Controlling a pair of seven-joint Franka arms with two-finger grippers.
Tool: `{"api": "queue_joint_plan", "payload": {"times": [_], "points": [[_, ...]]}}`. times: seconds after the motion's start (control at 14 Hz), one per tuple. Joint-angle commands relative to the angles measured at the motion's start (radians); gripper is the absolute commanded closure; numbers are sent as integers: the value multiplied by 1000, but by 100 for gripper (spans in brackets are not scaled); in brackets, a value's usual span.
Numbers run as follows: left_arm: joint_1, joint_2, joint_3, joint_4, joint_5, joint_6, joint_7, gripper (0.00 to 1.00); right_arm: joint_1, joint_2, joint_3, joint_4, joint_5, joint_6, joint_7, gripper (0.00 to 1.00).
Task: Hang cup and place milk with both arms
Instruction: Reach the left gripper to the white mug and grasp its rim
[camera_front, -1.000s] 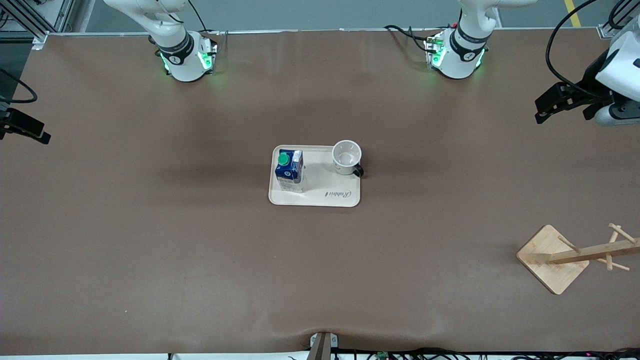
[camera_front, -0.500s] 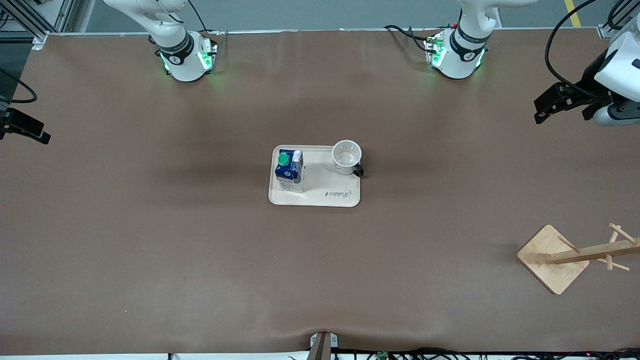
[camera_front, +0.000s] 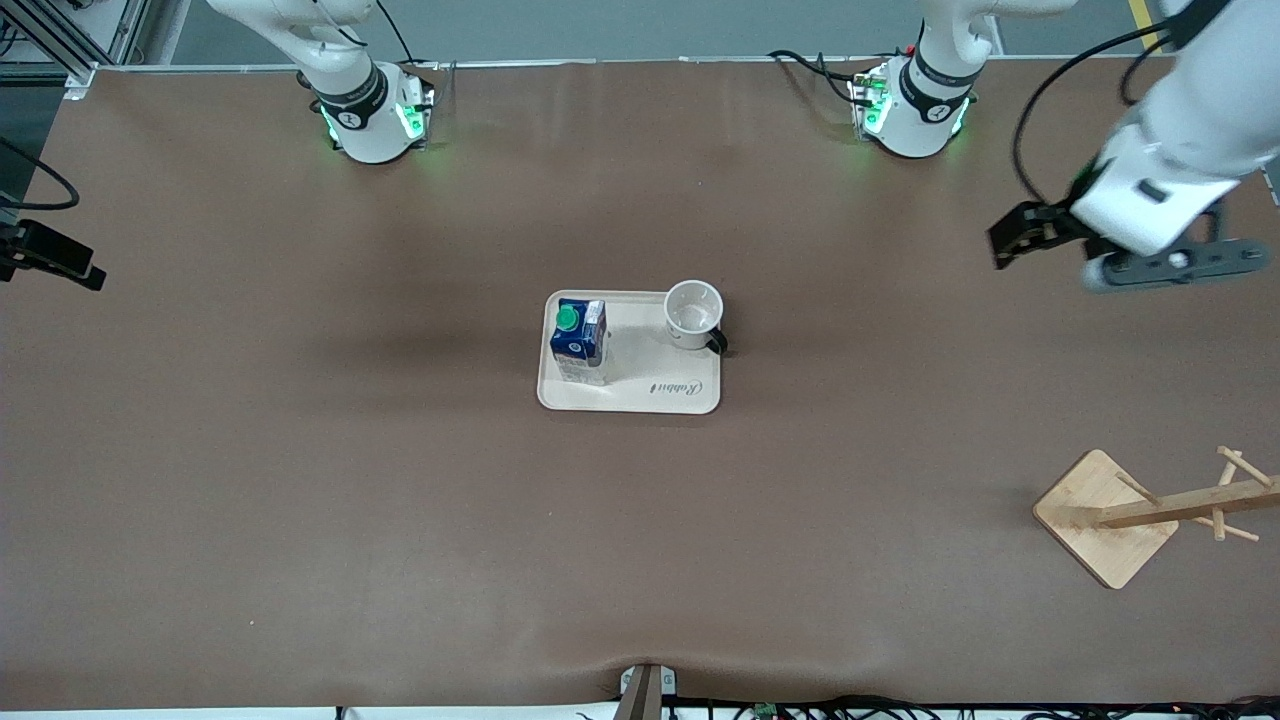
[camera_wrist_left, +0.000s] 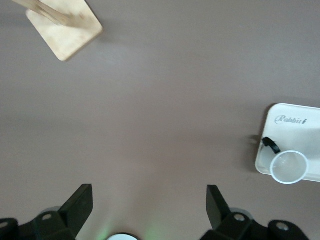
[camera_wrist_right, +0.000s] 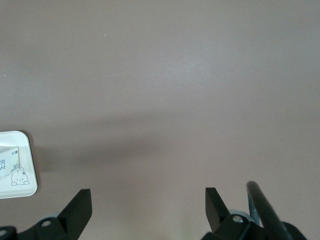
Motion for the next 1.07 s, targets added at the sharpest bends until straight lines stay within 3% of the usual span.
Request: {"api": "queue_joint_plan", "payload": {"times": [0.0, 0.57, 0.86, 1.0], "points": [[-16, 11, -64, -76, -4, 74, -156, 0, 8, 13, 5, 22, -1, -16, 6, 0], [-19, 30, -285, -407, -16, 484, -608, 0, 29, 30, 8, 19, -10, -18, 5, 0], [-34, 135, -389, -498, -4, 685, -877, 0, 34, 31, 8, 13, -13, -26, 5, 0], [-92, 204, -389, -504, 7, 750, -1003, 0, 29, 36, 8, 5, -1, -33, 8, 0]]}}
